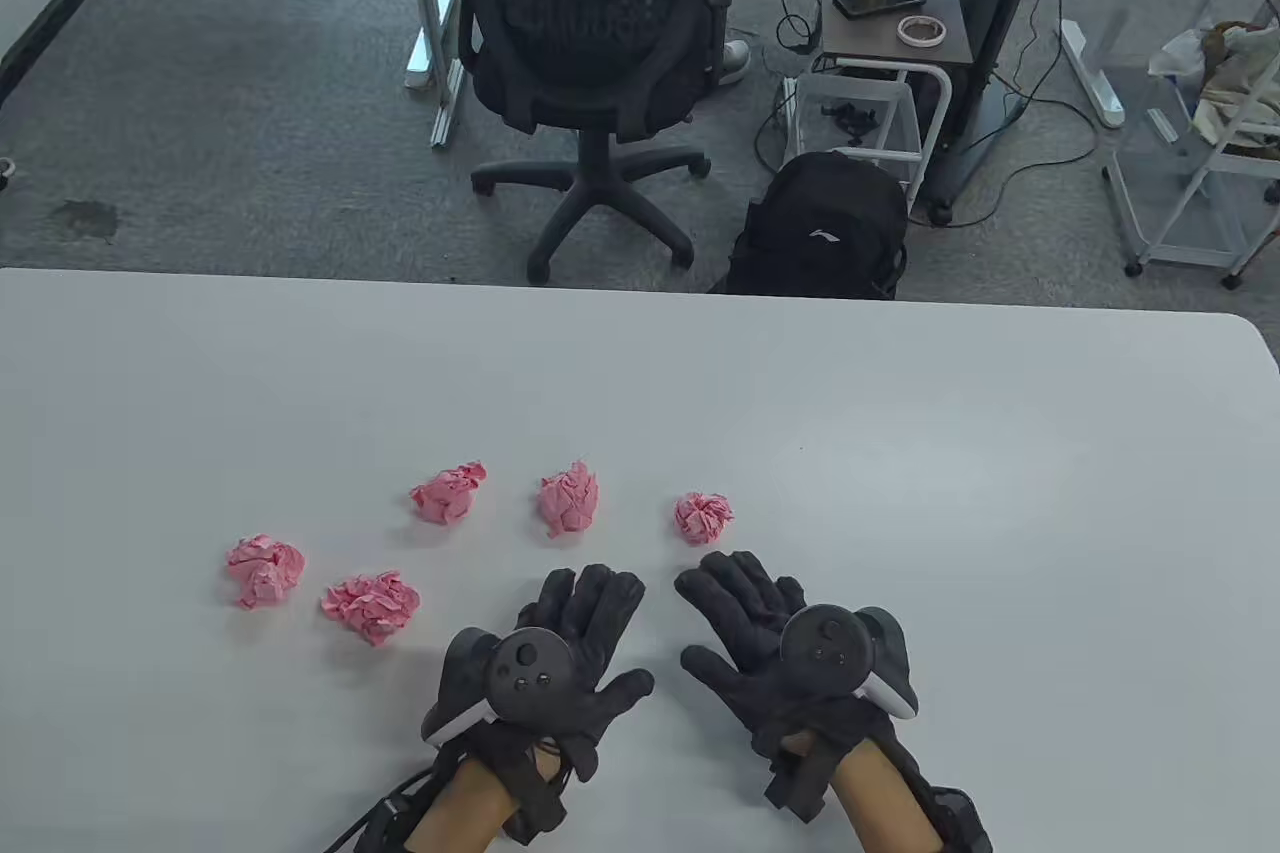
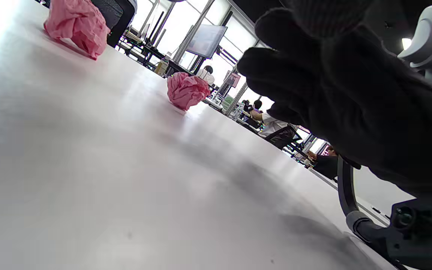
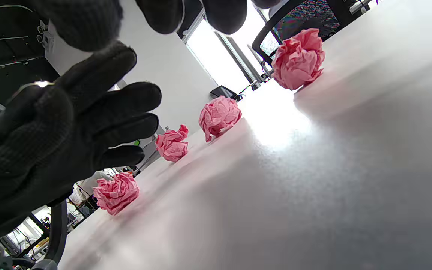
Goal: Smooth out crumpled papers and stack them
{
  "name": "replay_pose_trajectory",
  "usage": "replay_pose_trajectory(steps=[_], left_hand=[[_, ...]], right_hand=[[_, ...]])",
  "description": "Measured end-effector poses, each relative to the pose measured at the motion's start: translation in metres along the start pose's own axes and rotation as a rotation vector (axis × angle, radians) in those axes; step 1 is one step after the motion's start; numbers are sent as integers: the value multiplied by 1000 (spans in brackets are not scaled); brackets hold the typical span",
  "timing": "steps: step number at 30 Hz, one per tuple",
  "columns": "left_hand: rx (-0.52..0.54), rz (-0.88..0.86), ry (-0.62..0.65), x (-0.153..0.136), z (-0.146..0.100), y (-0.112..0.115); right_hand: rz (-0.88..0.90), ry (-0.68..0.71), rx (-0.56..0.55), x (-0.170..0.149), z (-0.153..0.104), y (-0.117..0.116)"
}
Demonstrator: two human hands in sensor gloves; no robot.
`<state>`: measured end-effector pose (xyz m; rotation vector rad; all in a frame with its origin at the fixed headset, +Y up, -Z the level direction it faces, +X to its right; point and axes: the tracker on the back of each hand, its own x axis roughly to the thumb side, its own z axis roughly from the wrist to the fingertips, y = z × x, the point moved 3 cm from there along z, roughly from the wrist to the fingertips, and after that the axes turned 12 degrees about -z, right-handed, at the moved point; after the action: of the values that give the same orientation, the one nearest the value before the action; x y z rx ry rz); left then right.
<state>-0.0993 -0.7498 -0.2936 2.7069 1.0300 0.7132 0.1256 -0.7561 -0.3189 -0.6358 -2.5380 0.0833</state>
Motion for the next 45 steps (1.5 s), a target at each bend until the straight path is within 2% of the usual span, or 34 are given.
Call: replay_pose_trajectory(steps=[22, 34, 36, 40, 43, 45], left_hand=[[-3, -17, 3, -3, 2, 1], [7, -29, -10, -9, 1, -1], [8, -44, -16, -10, 0, -2], [14, -57, -13, -11, 0, -4], [24, -62, -9, -12, -1, -6], [27, -68, -8, -12, -1, -7]], right_hand=[[33, -24, -35, -3, -2, 6], [-12, -112, -80, -11, 0, 12], [-24, -153, -110, -16, 10, 16], [-48, -293, -26, -28, 51, 21], [-148, -362, -65, -30, 83, 27], [-221, -431, -46, -30, 101, 28]])
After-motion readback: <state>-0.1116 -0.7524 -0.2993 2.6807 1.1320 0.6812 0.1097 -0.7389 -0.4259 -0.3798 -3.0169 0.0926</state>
